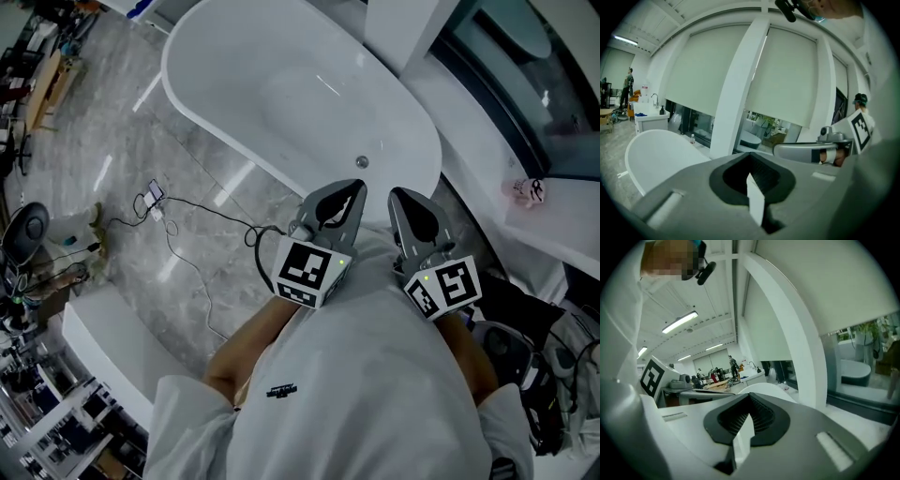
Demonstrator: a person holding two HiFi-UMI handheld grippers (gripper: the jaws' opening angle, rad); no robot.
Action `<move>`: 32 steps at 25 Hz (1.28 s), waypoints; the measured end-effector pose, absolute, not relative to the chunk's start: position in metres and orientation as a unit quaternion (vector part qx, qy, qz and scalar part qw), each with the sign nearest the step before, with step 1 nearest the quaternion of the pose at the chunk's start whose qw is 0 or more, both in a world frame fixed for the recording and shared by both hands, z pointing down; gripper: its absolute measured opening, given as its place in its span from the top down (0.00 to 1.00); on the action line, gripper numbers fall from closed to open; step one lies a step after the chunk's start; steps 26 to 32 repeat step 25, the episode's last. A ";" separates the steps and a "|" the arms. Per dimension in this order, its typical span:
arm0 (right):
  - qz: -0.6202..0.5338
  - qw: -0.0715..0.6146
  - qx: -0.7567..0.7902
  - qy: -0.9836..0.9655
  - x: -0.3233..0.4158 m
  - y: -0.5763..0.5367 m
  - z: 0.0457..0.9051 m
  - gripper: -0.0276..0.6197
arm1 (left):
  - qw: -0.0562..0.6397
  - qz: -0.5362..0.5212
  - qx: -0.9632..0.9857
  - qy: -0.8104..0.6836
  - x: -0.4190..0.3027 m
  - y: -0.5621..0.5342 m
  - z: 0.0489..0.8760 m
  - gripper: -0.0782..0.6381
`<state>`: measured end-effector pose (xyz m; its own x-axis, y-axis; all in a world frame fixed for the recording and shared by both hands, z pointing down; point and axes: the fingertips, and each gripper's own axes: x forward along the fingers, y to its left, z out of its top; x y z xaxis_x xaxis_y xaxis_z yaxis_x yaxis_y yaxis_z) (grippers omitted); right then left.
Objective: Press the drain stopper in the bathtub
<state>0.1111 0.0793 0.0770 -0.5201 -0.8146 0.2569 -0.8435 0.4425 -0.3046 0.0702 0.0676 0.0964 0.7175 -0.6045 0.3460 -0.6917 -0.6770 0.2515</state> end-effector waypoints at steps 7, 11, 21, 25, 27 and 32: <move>0.161 0.037 0.497 -0.852 0.114 0.091 0.063 0.97 | 0.141 0.123 0.921 -0.343 0.086 0.079 0.080 0.88; 0.166 0.027 0.516 -0.840 0.126 0.094 0.062 0.97 | 0.136 0.132 0.924 -0.331 0.093 0.081 0.080 0.88; 0.183 -0.005 0.561 -0.807 0.150 0.103 0.066 0.97 | 0.128 0.163 0.937 -0.281 0.120 0.090 0.090 0.88; 0.195 -0.018 0.575 -0.794 0.157 0.107 0.069 0.97 | 0.131 0.176 0.937 -0.273 0.123 0.090 0.094 0.88; 0.195 -0.018 0.575 -0.794 0.157 0.107 0.069 0.97 | 0.131 0.176 0.937 -0.273 0.123 0.090 0.094 0.88; 0.195 -0.018 0.575 -0.794 0.157 0.107 0.069 0.97 | 0.131 0.176 0.937 -0.273 0.123 0.090 0.094 0.88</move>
